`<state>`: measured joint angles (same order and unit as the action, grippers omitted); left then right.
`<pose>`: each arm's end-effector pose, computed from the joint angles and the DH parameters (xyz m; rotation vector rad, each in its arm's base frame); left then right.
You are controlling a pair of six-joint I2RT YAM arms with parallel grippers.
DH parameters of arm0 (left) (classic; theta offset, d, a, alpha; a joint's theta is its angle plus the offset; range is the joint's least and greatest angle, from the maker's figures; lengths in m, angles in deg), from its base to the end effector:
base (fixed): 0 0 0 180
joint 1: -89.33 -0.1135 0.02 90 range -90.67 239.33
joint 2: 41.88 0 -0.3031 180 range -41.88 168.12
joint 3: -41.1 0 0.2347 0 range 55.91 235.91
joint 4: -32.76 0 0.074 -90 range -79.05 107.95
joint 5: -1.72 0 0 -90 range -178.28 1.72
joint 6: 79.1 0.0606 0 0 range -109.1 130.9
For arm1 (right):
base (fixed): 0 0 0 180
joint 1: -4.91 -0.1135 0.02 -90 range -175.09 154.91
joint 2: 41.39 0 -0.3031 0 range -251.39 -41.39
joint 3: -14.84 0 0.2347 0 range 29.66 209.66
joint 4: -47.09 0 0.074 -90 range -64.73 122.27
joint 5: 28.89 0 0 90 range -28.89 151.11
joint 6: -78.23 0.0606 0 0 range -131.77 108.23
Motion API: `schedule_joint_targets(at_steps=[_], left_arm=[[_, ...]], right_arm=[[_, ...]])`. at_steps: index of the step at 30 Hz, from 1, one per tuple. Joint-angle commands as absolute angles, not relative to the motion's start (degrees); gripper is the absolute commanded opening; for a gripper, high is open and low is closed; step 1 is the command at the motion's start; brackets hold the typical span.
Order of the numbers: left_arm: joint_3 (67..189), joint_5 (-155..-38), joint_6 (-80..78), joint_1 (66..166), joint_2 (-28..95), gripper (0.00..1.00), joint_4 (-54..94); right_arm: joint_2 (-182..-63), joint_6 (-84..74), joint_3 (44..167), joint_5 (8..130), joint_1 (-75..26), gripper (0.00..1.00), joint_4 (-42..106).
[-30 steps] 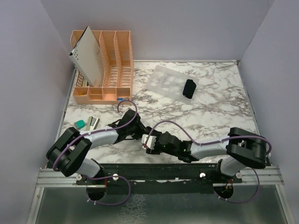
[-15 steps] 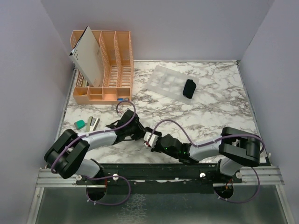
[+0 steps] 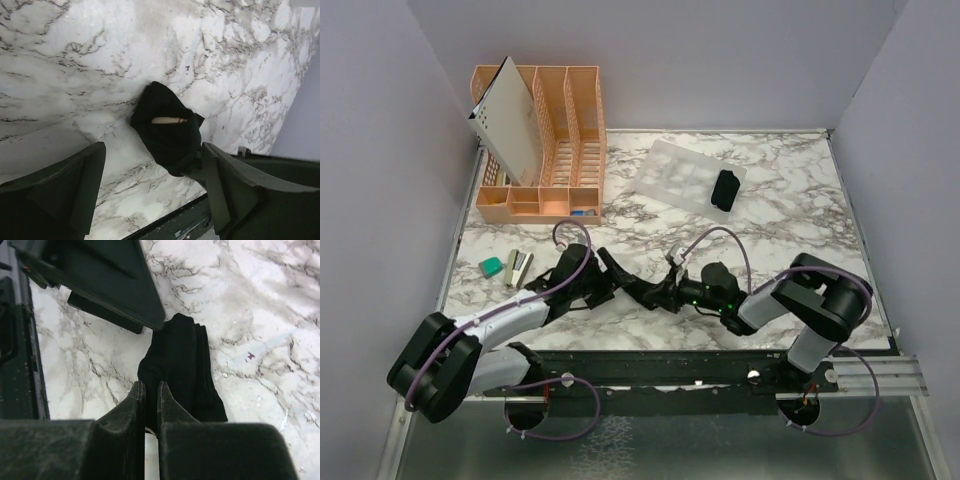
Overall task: Roll the underwear
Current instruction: Roll the underwear to the center of the board.
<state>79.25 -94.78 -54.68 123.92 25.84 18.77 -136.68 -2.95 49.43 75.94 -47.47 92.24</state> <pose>0.1661 -0.1229 0.1857 -0.6208 2.4716 -0.9311 0.1651 0.2396 0.1751 -0.8980 1.7304 0.9676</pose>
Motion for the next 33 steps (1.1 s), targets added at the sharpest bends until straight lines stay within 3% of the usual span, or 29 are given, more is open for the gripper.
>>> schedule_joint_targets(at_steps=[1,7,16,19,23,28,33], left_arm=[[76.6,-97.3,-51.3,123.9,22.6,0.84,25.7],[75.7,-100.1,-51.9,125.2,27.0,0.85,32.0],[78.1,-96.3,-53.2,126.7,34.2,0.82,28.6],[78.7,-95.8,-52.2,126.8,35.6,0.72,29.1],[80.4,-95.9,-50.2,126.9,39.2,0.51,27.9],[80.4,-97.3,-49.6,126.9,40.8,0.27,29.3],[82.0,-97.2,-50.1,126.9,38.0,0.18,26.5]], right_arm=[[-143.9,10.1,45.3,89.7,-42.3,0.02,100.5],[-151.9,17.4,45.6,95.3,-39.3,0.05,109.1],[-159.4,24.0,42.7,95.2,-35.7,0.06,121.7],[-160.1,24.1,42.7,95.7,-35.4,0.08,121.7],[-159.3,23.6,42.6,95.5,-35.4,0.15,121.7],[-155.4,21.3,42.0,96.7,-35.3,0.39,121.5],[-144.4,12.7,42.5,99.5,-35.4,0.54,110.3]])
